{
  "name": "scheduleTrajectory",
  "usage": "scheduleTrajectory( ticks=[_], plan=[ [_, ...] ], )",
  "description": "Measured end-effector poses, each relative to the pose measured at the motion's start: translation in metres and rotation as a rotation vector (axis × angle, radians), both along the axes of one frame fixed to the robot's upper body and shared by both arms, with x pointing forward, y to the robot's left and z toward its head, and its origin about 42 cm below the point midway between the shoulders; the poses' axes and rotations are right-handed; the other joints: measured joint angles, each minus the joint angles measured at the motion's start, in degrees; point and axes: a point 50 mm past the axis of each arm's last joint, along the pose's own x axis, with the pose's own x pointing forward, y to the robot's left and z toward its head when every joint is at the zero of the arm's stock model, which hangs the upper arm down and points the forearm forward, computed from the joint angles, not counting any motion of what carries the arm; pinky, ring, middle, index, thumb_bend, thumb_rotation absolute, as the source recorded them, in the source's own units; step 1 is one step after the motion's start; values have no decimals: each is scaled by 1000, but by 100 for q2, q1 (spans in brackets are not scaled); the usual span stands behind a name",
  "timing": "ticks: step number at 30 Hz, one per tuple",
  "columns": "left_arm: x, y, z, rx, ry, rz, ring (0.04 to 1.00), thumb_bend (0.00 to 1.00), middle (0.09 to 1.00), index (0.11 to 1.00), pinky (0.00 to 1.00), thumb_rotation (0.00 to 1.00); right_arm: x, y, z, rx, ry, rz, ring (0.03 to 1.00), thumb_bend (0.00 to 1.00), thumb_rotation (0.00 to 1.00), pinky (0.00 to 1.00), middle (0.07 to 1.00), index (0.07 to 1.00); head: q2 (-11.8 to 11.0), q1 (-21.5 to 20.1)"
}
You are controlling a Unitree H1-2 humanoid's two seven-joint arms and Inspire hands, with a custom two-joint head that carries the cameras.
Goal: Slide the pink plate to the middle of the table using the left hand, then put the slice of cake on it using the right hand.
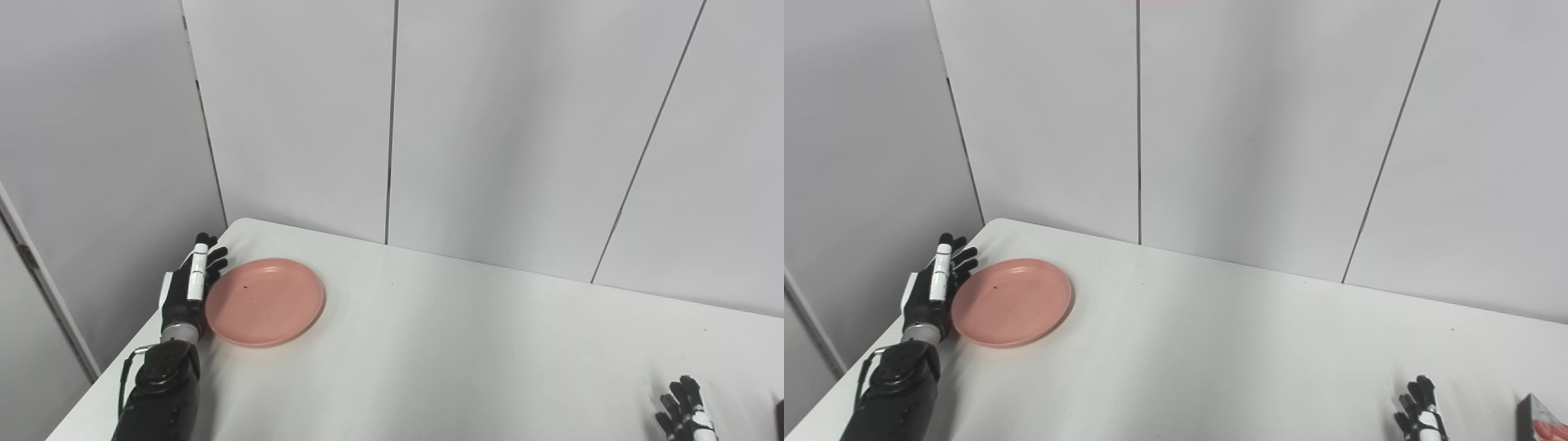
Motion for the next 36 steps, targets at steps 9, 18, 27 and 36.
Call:
scheduleTrajectory(
  ticks=[9, 18, 27, 36],
  plan=[
    [20, -51, -1, -150, -64, -169, 817, 794, 817, 804, 818, 981, 0, 0, 0, 0, 2, -9, 1000, 119, 1000, 1000, 1000, 1000, 18, -44],
    [22, -63, -1, -208, -80, -283, 810, 797, 810, 795, 798, 973, -1, 0, -1, -4, 4, -9, 1000, 101, 1000, 1000, 1000, 1000, 53, -141],
    [25, -77, -2, -199, -48, -354, 814, 785, 813, 802, 790, 977, 0, 3, -2, -12, 8, 1, 1000, 299, 1000, 1000, 1000, 1000, 53, -386],
    [31, -139, -4, -238, -55, -484, 814, 768, 818, 810, 794, 949, 3, 9, 1, -18, 22, 10, 1000, 497, 937, 1000, 1000, 1000, 53, -580]
  ],
)
